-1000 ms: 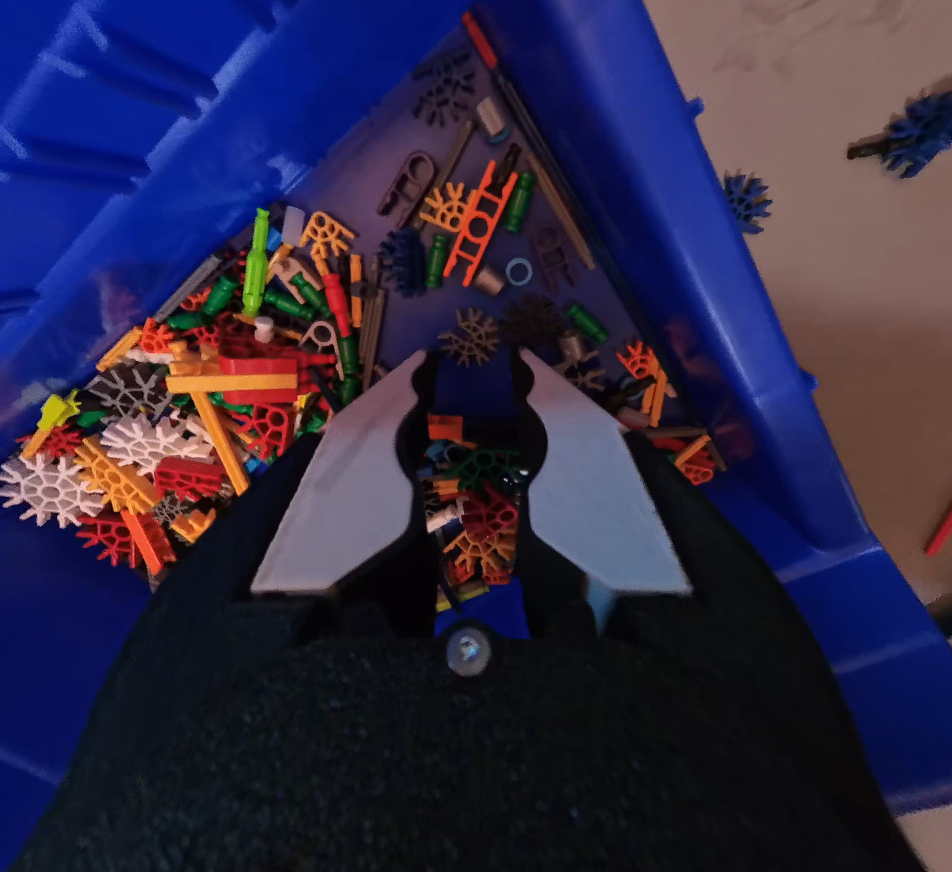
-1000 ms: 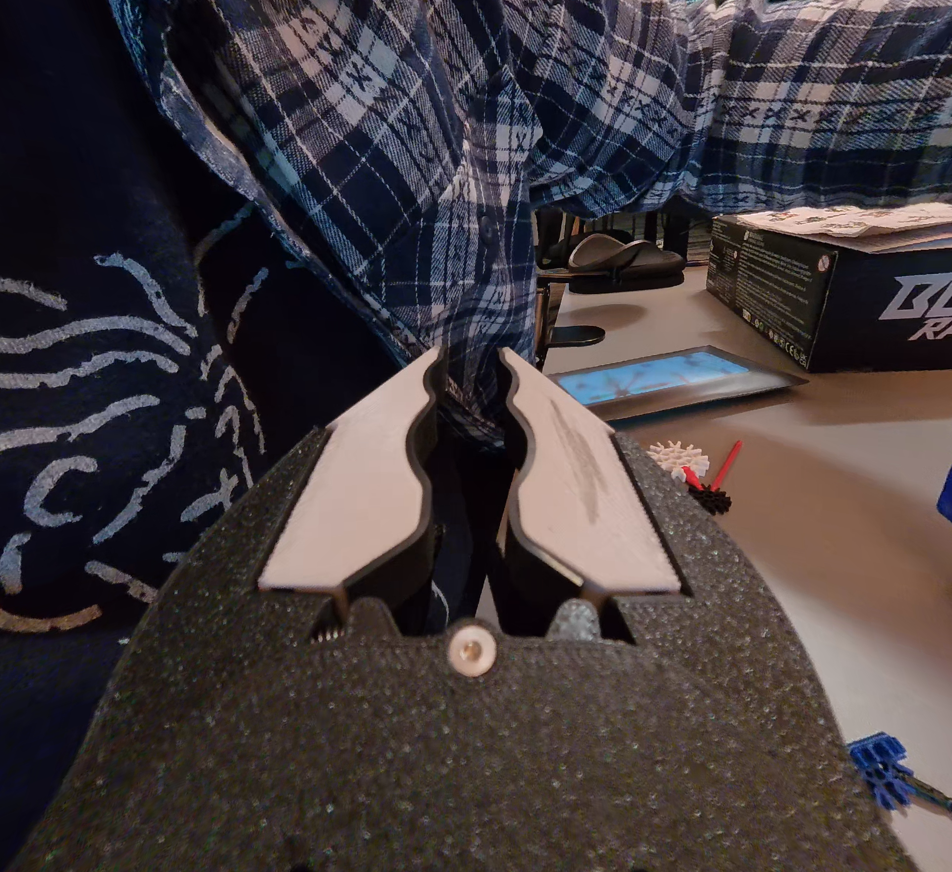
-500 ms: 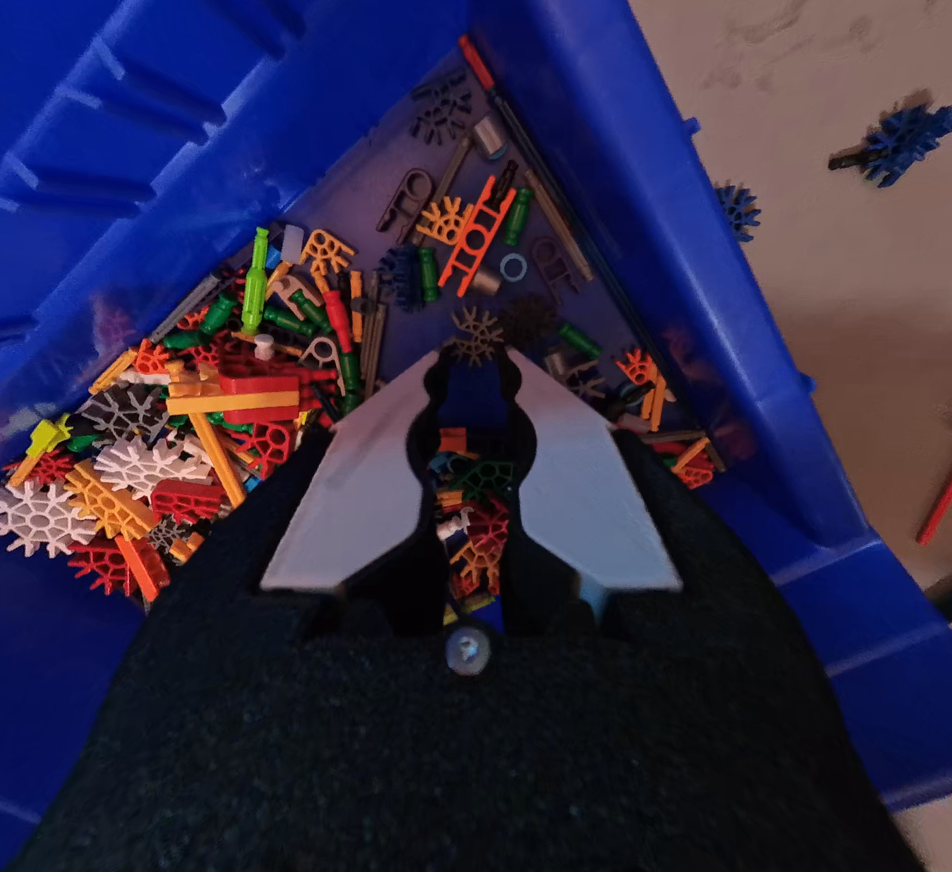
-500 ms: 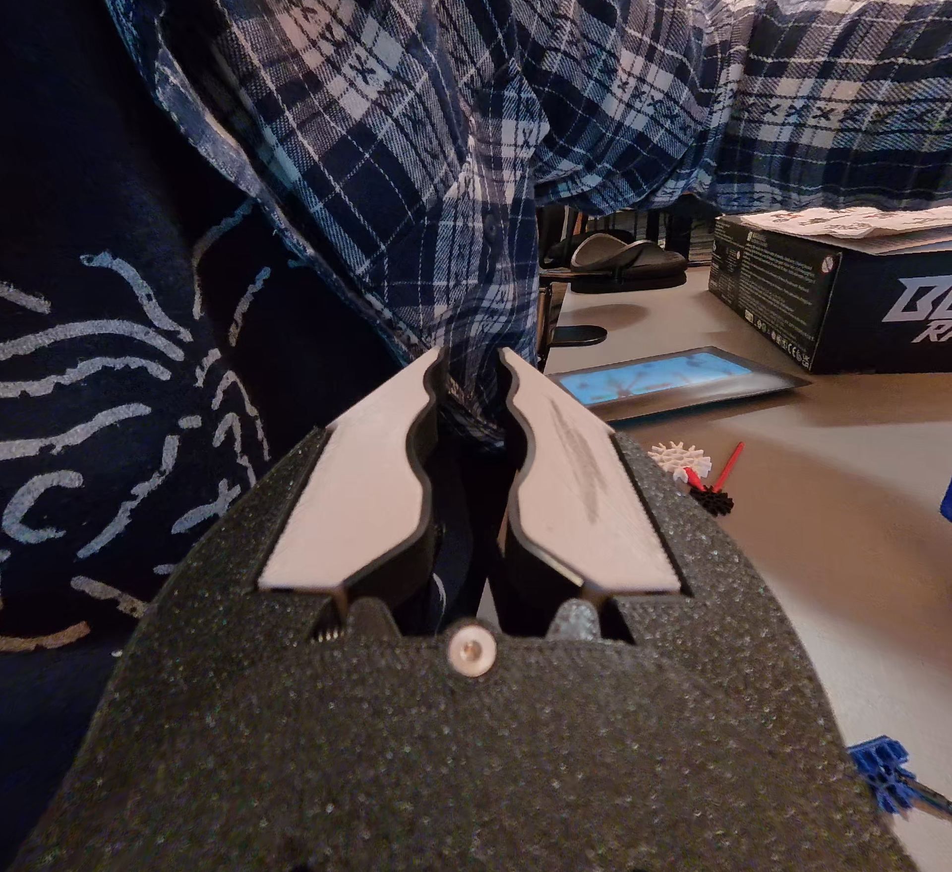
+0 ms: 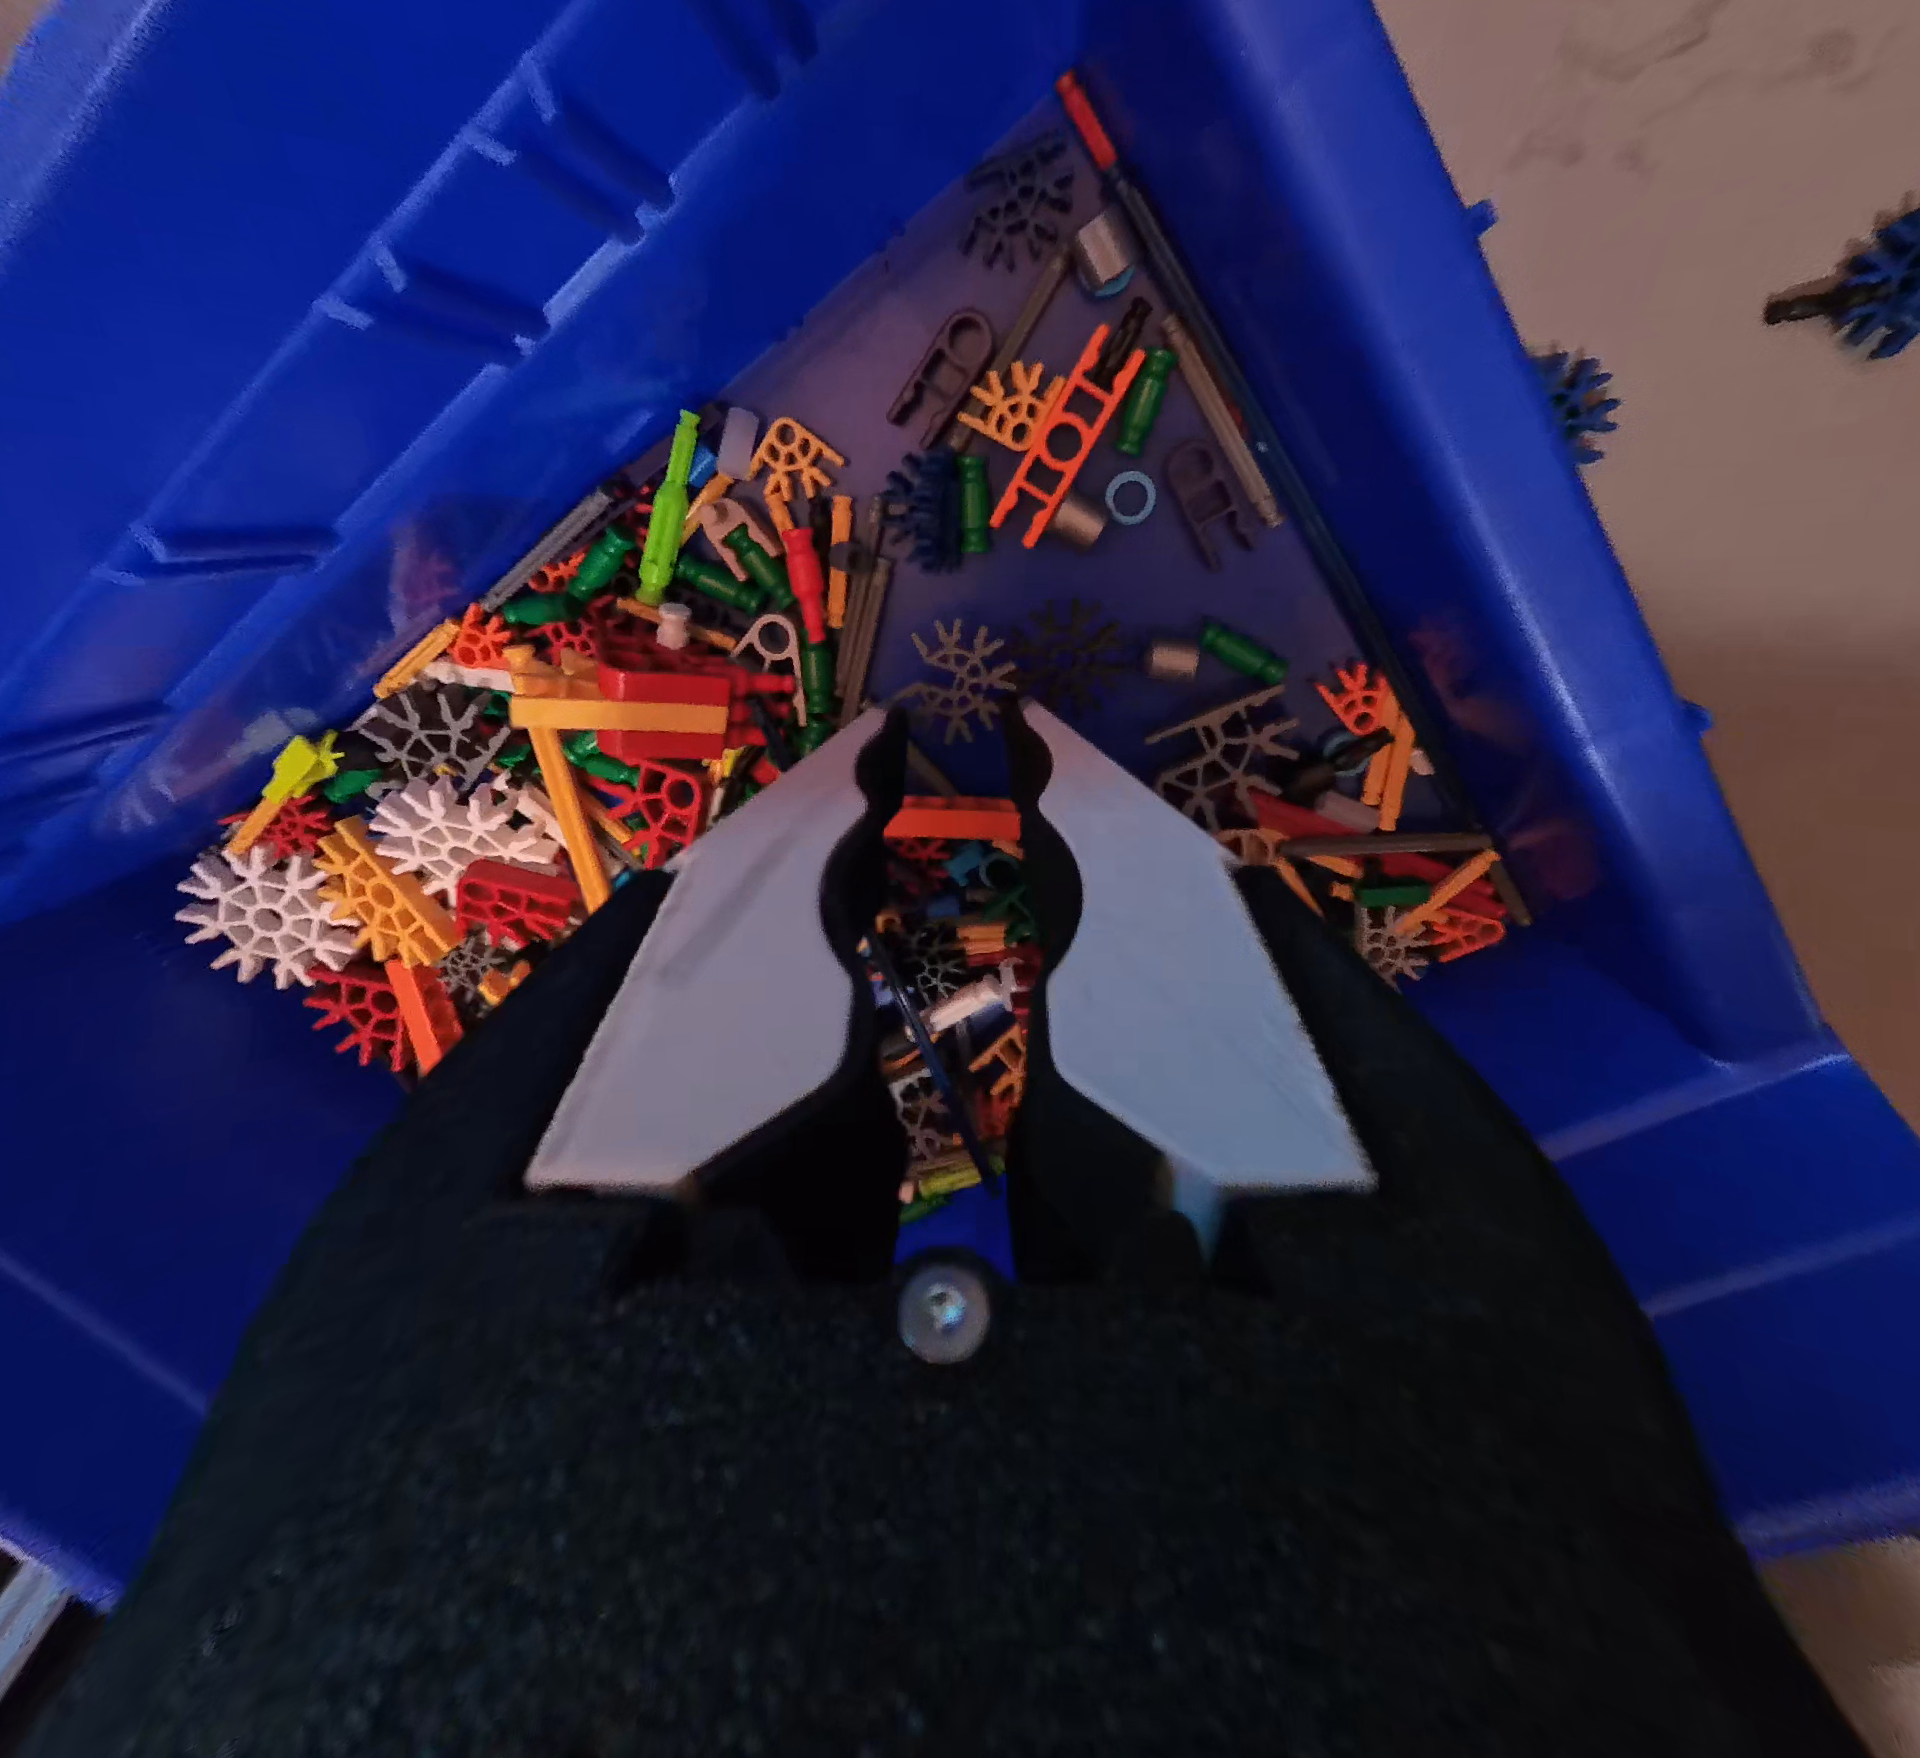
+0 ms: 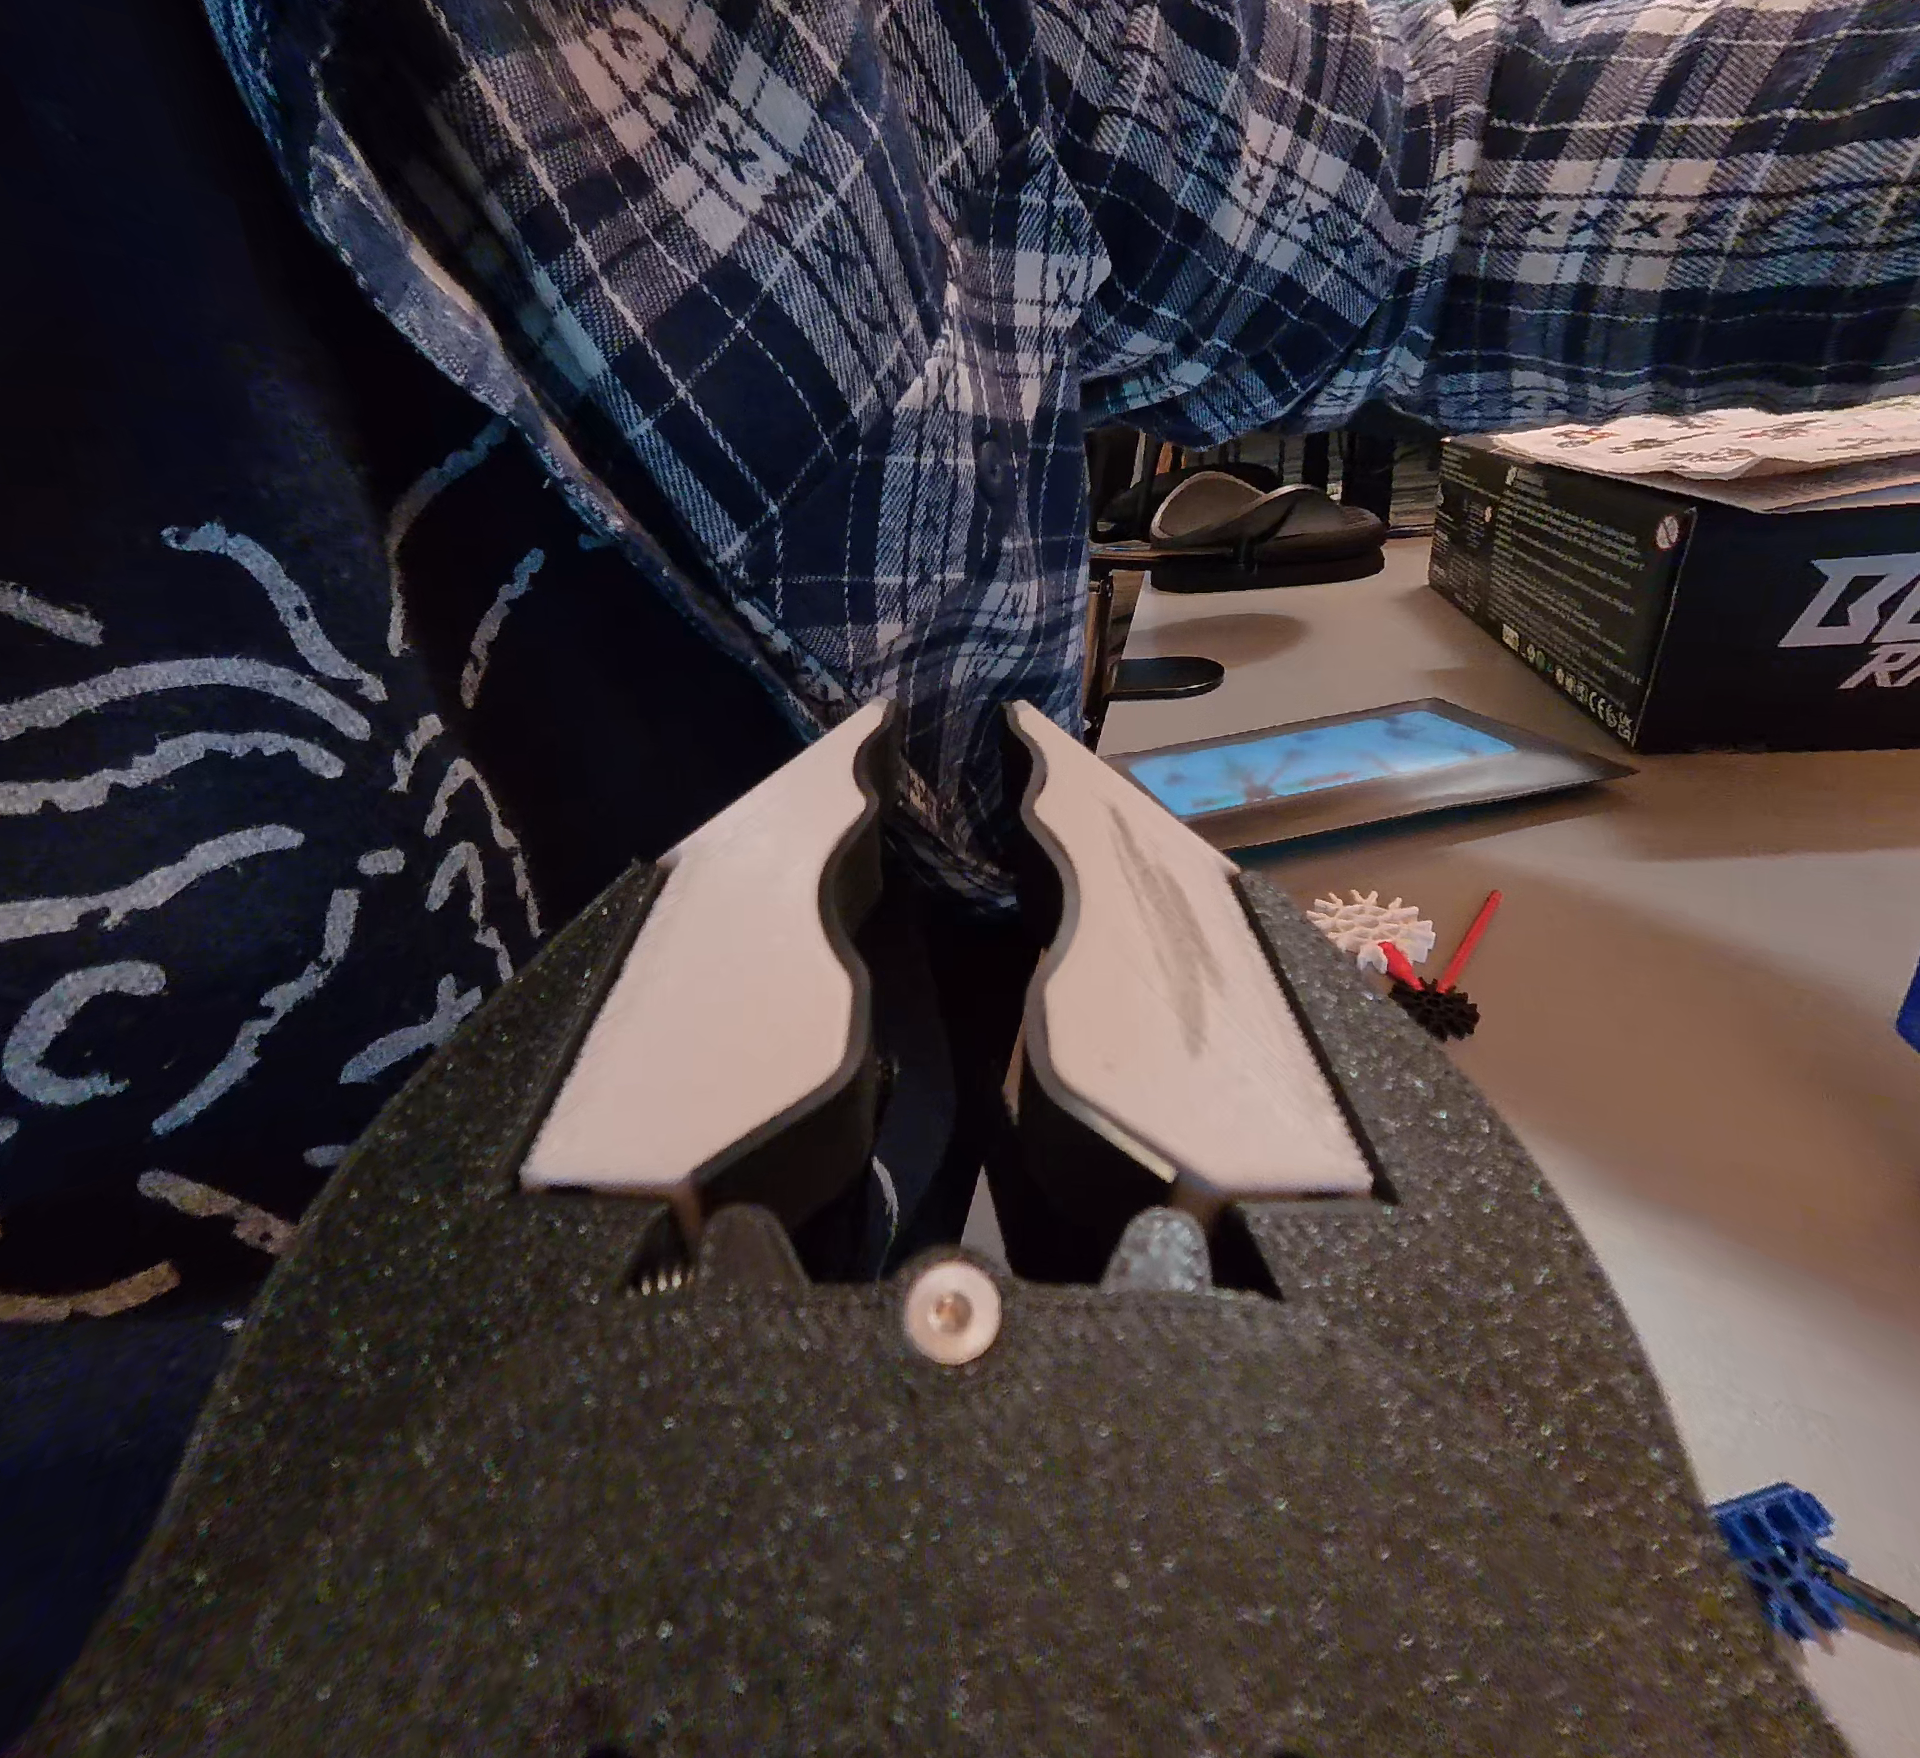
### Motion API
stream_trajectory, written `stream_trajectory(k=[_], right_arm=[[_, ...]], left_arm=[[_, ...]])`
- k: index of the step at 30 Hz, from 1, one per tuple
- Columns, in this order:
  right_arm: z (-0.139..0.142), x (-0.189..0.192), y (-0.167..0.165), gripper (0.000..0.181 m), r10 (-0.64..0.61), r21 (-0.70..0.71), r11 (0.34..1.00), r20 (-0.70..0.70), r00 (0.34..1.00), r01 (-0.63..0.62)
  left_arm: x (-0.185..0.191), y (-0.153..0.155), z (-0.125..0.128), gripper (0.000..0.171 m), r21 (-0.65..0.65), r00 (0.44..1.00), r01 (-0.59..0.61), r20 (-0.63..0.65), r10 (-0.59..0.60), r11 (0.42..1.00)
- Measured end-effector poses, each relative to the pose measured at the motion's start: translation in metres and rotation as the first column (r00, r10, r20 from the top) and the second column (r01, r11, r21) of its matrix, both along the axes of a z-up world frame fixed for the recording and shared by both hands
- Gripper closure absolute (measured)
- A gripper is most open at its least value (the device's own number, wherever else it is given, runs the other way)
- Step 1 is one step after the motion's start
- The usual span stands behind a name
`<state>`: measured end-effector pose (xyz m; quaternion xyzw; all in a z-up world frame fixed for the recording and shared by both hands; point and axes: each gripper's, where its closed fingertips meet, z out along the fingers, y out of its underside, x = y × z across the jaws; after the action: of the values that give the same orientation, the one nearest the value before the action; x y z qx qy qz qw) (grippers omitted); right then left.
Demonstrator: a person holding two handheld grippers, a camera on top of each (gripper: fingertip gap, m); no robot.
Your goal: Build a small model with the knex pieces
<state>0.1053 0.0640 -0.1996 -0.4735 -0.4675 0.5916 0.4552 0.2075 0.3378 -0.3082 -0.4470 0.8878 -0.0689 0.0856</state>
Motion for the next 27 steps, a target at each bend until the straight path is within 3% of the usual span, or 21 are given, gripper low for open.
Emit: stream_trajectory(k=[5,10,15,17,21,24,27], right_arm=[[0.000,0.000,-0.001,0.163,-0.001,0.001,1.000,0.000,1.000,0.001],[0.002,0.001,0.005,0.163,-0.042,0.004,0.999,-0.012,0.999,0.042],[0.004,0.010,0.045,0.162,-0.287,-0.033,0.958,-0.020,0.958,0.286],[-0.002,0.017,0.074,0.162,-0.470,-0.050,0.881,0.041,0.882,0.471],[-0.005,0.047,0.131,0.166,-0.760,-0.185,0.613,0.129,0.637,0.768],[-0.002,0.069,0.162,0.169,-0.865,-0.266,0.436,0.141,0.482,0.860],[0.002,0.073,0.182,0.165,-0.894,-0.316,0.363,0.146,0.423,0.876]], left_arm=[[-0.002,-0.004,-0.004,0.154,0.097,0.998,0.058,0.000,-0.058,0.994],[0.003,0.001,0.011,0.154,0.164,0.996,0.034,0.078,-0.047,0.986],[0.001,0.002,0.046,0.154,0.203,0.978,-0.034,0.208,-0.009,0.979],[-0.002,0.003,0.061,0.154,0.228,0.964,-0.062,0.265,0.000,0.972],[-0.012,0.004,0.087,0.154,0.258,0.930,-0.118,0.366,0.016,0.959],[-0.021,0.001,0.105,0.154,0.259,0.901,-0.151,0.432,0.025,0.954],[-0.031,-0.007,0.125,0.154,0.269,0.863,-0.180,0.505,0.021,0.946]])
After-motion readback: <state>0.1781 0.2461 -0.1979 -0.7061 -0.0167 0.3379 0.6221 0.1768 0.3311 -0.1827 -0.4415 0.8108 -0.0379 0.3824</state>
